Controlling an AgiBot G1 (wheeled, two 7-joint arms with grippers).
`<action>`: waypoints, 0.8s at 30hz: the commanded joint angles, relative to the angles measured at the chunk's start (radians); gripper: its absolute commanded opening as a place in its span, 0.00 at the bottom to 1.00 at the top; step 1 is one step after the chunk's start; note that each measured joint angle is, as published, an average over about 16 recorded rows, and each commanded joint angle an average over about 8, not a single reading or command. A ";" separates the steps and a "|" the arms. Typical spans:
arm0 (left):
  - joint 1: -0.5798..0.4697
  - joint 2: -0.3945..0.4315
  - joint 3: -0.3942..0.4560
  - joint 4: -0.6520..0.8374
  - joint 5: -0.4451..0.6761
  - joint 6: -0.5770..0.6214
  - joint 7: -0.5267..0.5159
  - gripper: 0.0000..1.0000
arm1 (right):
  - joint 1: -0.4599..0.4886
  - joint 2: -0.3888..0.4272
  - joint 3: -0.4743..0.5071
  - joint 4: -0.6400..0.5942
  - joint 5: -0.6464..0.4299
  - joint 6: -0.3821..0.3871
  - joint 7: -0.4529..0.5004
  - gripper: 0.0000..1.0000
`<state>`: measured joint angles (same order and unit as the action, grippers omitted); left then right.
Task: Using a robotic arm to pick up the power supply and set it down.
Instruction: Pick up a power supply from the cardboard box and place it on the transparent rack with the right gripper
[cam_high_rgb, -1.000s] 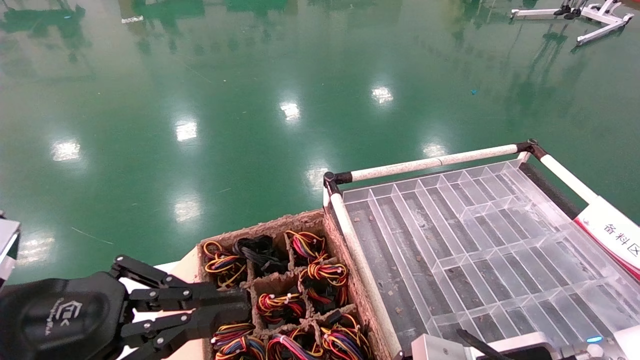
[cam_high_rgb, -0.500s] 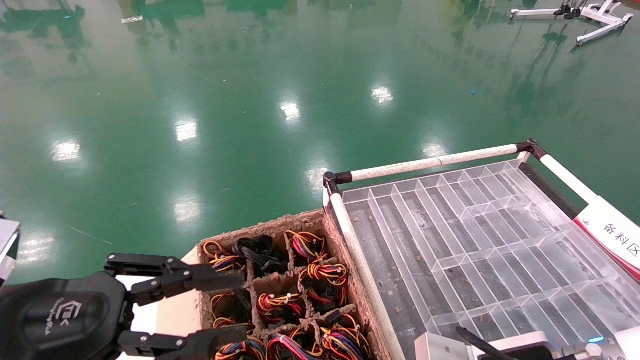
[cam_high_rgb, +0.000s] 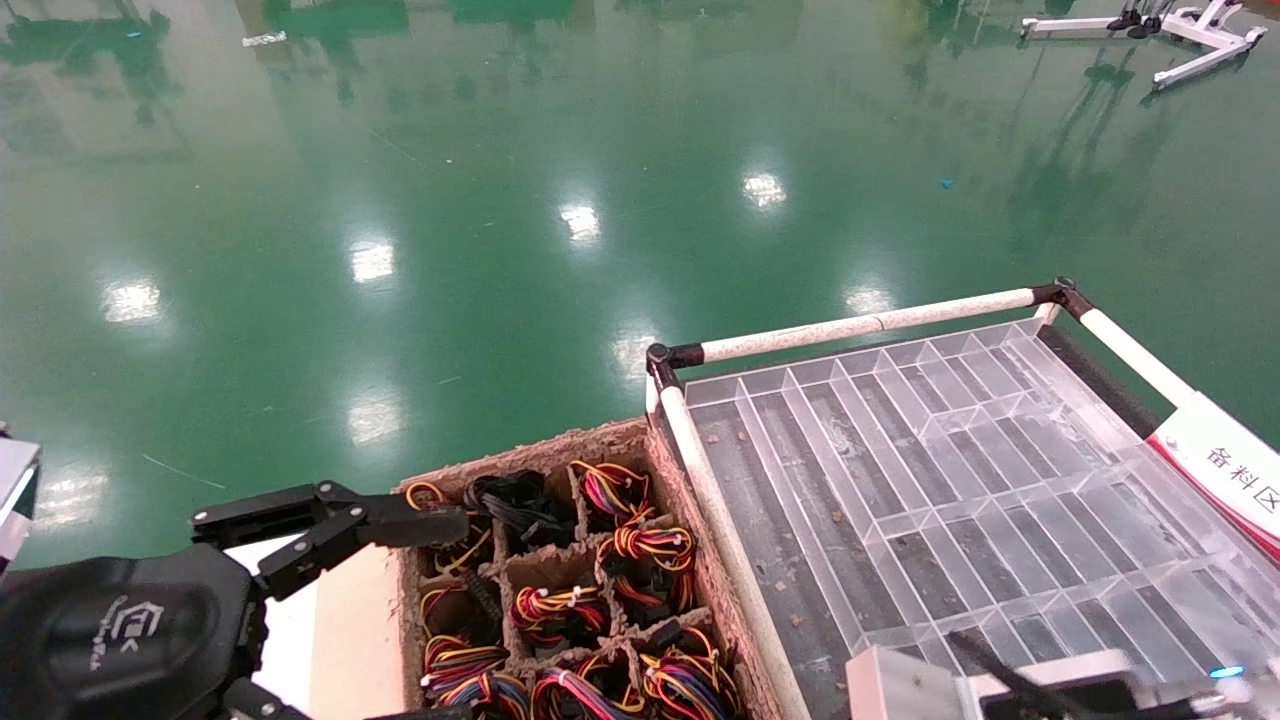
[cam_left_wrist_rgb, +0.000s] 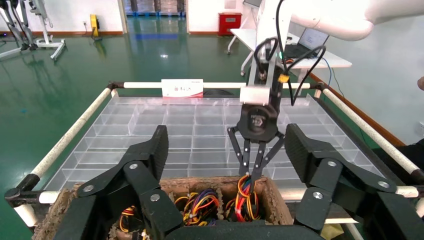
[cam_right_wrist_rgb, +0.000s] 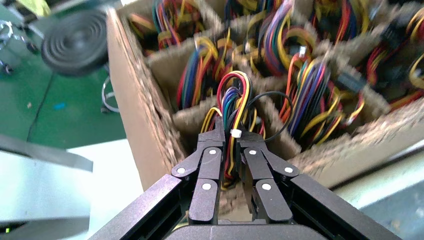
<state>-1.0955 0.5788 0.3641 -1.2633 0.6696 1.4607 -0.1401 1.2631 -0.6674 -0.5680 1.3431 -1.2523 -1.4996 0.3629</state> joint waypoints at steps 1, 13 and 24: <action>0.000 0.000 0.000 0.000 0.000 0.000 0.000 1.00 | -0.001 0.006 0.009 0.000 0.025 -0.003 -0.004 0.00; 0.000 0.000 0.000 0.000 0.000 0.000 0.000 1.00 | 0.070 0.053 0.128 -0.018 0.219 0.023 -0.039 0.00; 0.000 0.000 0.000 0.000 0.000 0.000 0.000 1.00 | 0.287 -0.011 0.171 -0.175 0.234 0.014 -0.073 0.00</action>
<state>-1.0956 0.5787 0.3643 -1.2633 0.6694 1.4606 -0.1400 1.5560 -0.6826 -0.4074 1.1527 -1.0333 -1.4919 0.2852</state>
